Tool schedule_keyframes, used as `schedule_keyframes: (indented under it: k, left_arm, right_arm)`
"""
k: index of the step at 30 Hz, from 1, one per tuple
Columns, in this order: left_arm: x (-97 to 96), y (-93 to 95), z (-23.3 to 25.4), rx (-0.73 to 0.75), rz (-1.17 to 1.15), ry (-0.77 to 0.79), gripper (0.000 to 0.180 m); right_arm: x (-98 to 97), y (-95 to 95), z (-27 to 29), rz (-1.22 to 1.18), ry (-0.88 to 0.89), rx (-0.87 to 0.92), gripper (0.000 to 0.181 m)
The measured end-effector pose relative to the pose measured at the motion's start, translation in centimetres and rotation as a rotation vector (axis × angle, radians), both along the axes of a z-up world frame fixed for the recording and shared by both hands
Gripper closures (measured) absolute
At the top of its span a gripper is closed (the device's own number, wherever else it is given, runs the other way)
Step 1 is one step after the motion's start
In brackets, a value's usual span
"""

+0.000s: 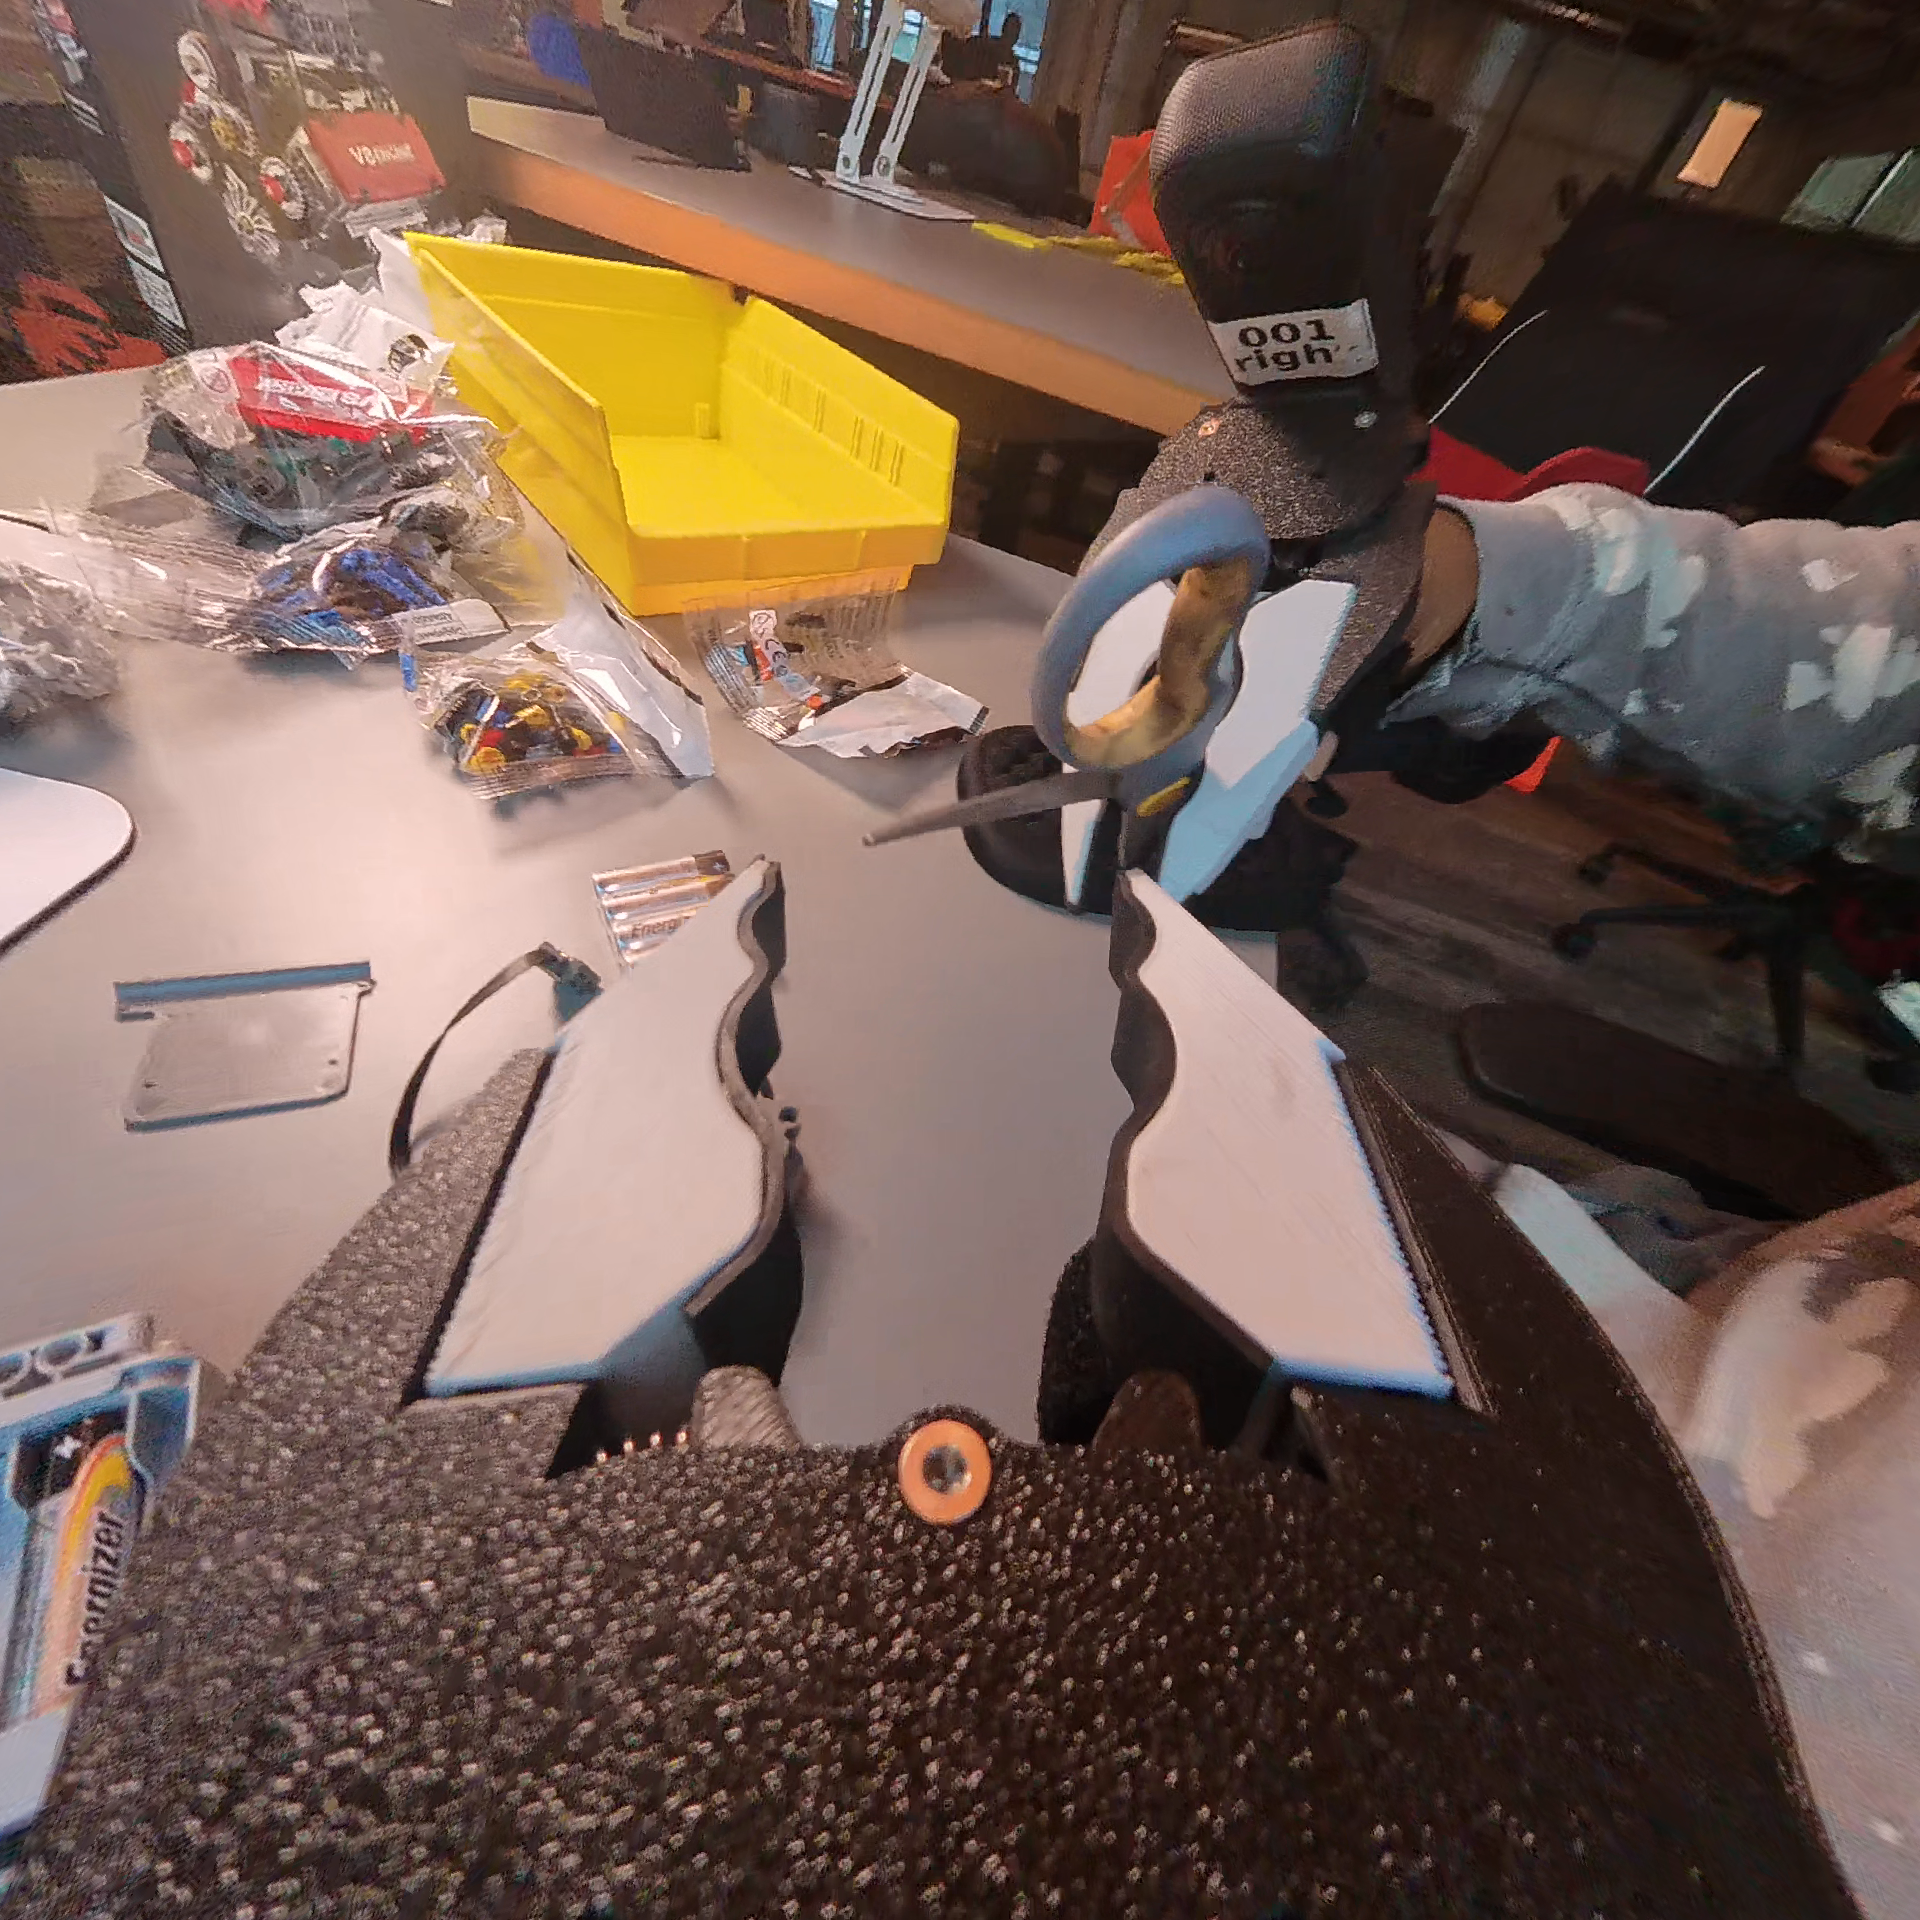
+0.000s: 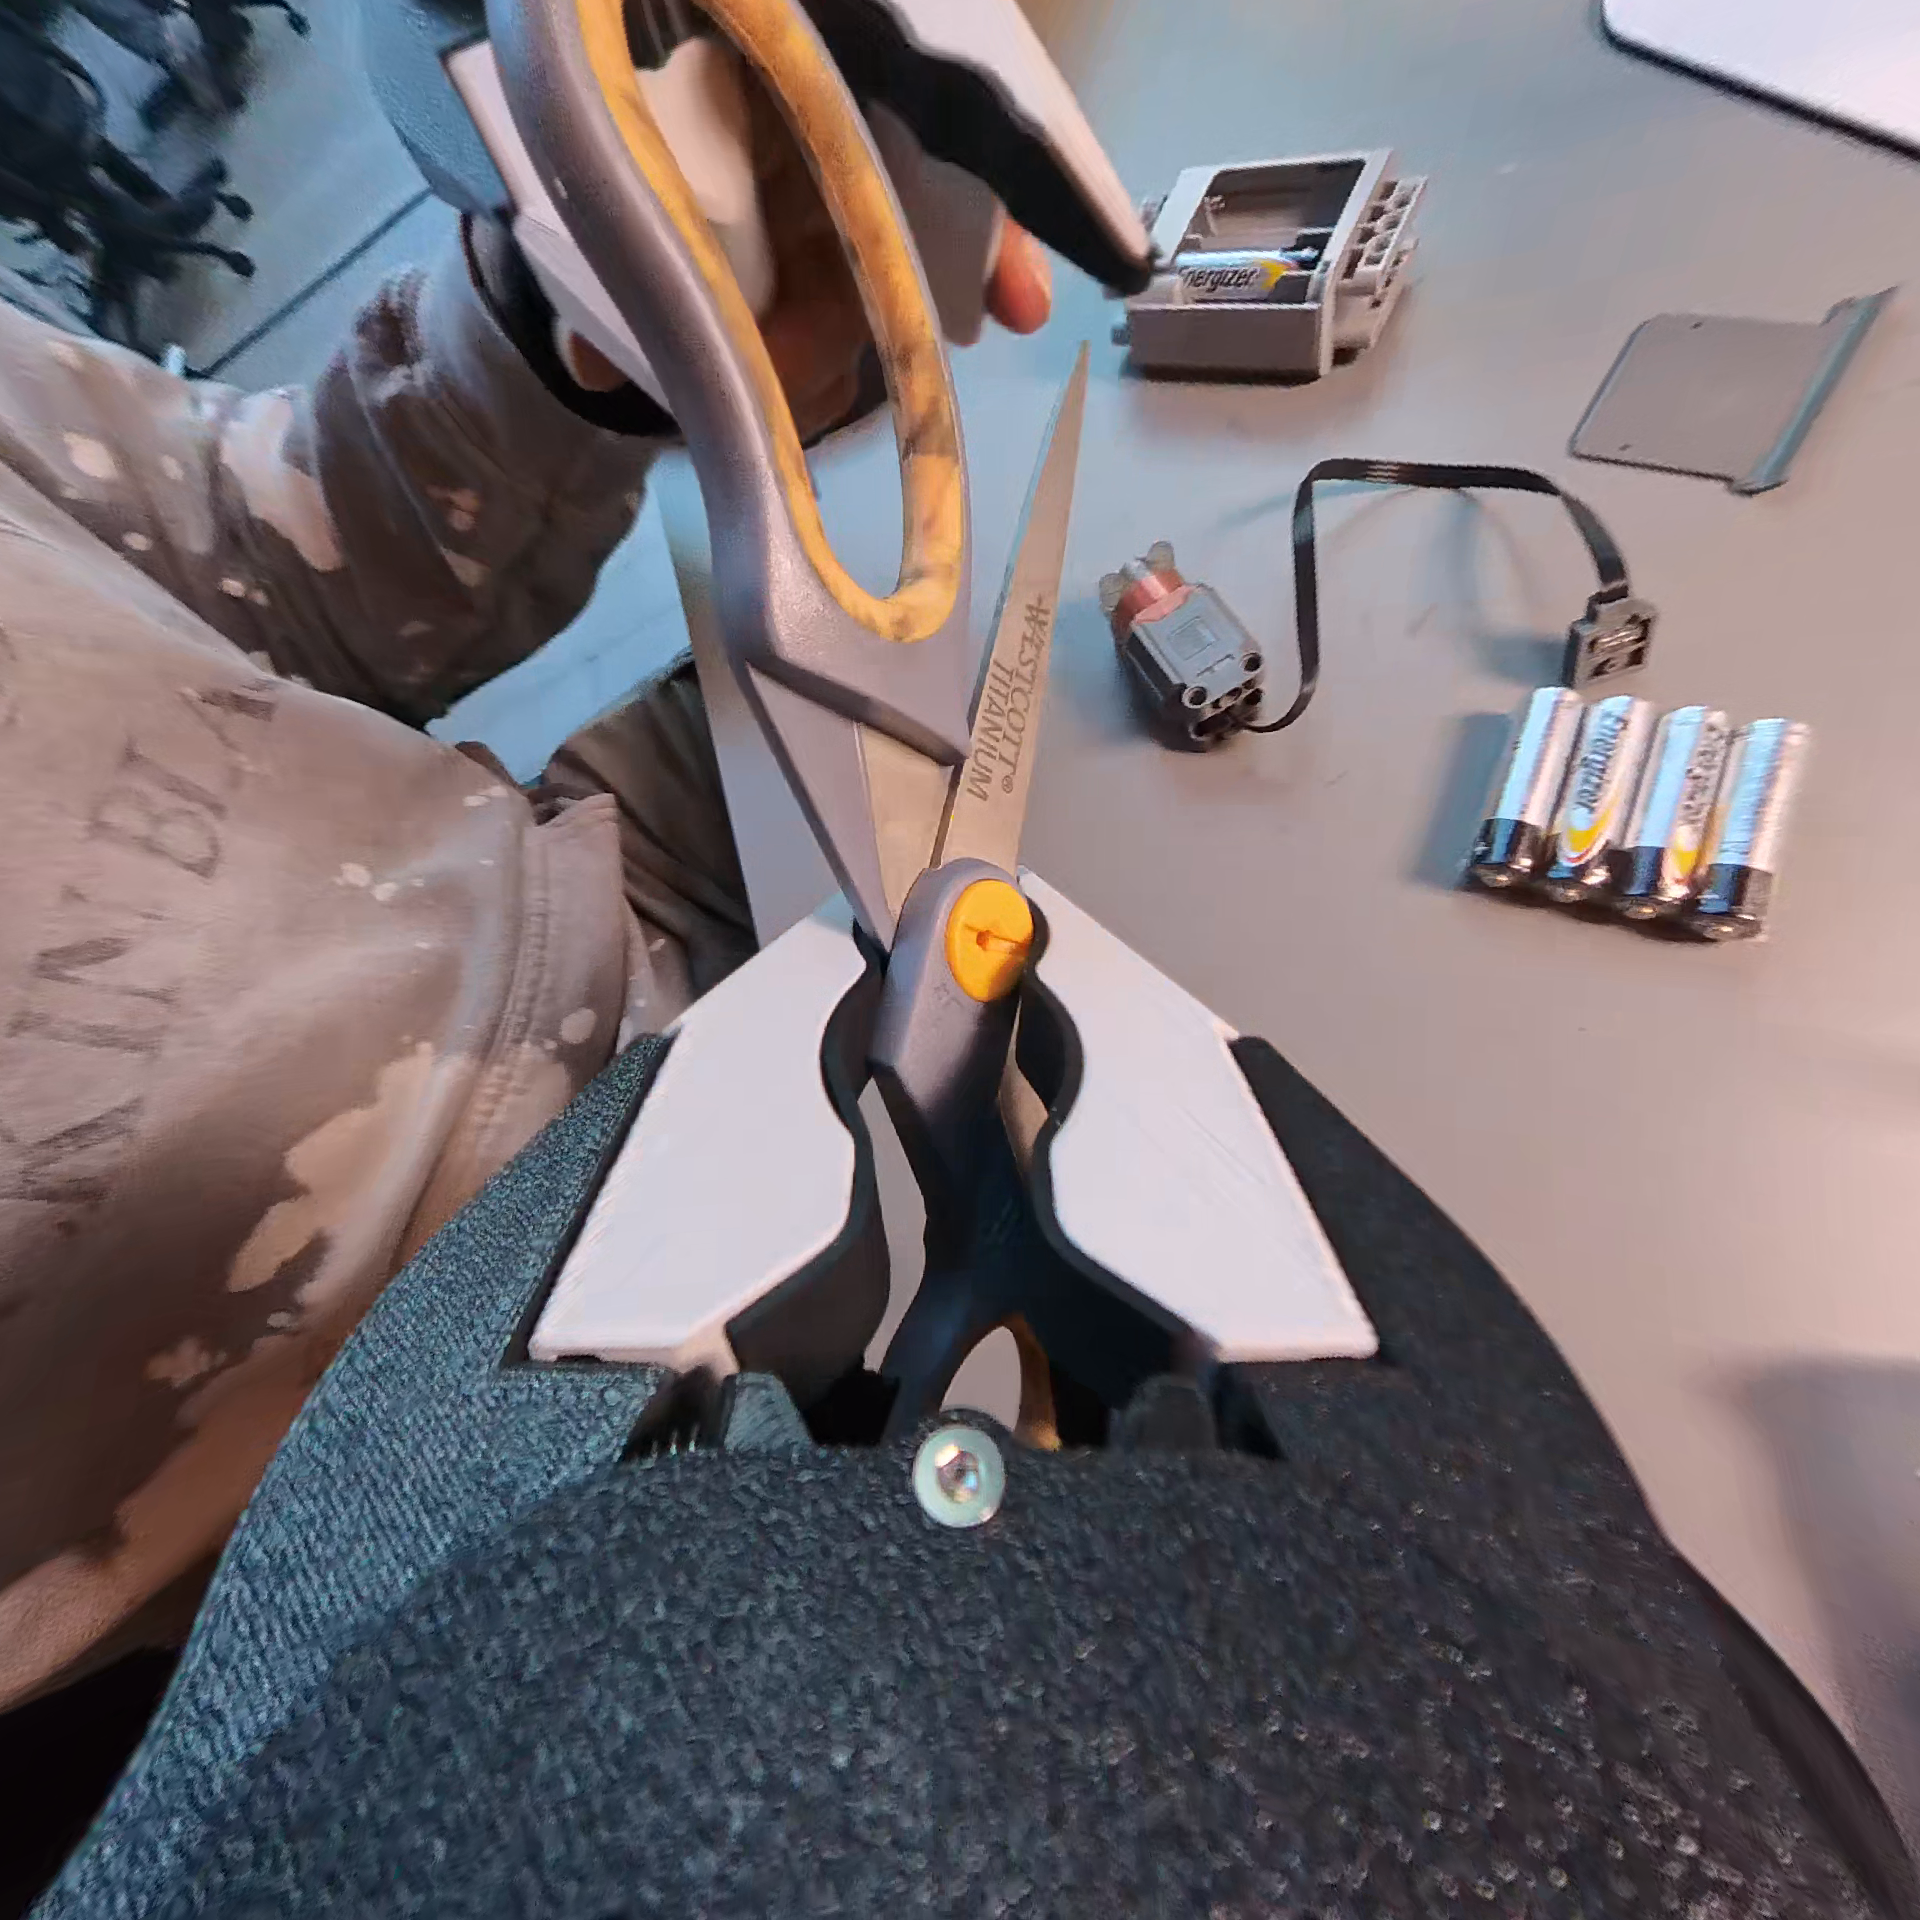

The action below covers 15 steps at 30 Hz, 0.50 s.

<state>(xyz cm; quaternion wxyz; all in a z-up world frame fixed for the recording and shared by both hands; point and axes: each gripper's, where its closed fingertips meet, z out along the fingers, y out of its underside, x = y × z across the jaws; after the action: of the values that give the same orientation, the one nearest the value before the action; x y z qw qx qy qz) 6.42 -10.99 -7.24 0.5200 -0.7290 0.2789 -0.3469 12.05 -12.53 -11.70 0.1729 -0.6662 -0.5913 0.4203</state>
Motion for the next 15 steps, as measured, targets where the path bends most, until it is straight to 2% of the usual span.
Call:
schedule_keyframes:
  k: [2, 5, 10, 13, 15]
  left_arm:
    - [0.5, 0.9, 0.0, 0.033, -0.021, 0.034, 0.125]
    - [1.8, 0.8, -0.4, 0.045, -0.187, 0.054, 0.143]
    - [3.0, 1.7, -2.1, -0.033, -0.364, 0.099, 0.173]
    - [3.4, 2.0, -2.3, -0.092, -0.417, 0.09, 0.177]
    - [3.6, 1.6, -1.9, -0.153, -0.45, 0.049, 0.179]
  right_arm:
    - [-0.1, -0.3, 0.0, 0.03, 0.005, -0.085, 0.163]
    - [-0.1, -0.3, -0.1, 0.104, 0.015, -0.204, 0.164]
    - [-0.5, 0.0, 0.1, 0.253, 0.036, -0.452, 0.163]
    - [-0.3, 0.4, 0.2, 0.293, 0.052, -0.546, 0.163]
    - [-0.1, 0.2, 0.4, 0.313, 0.07, -0.535, 0.162]
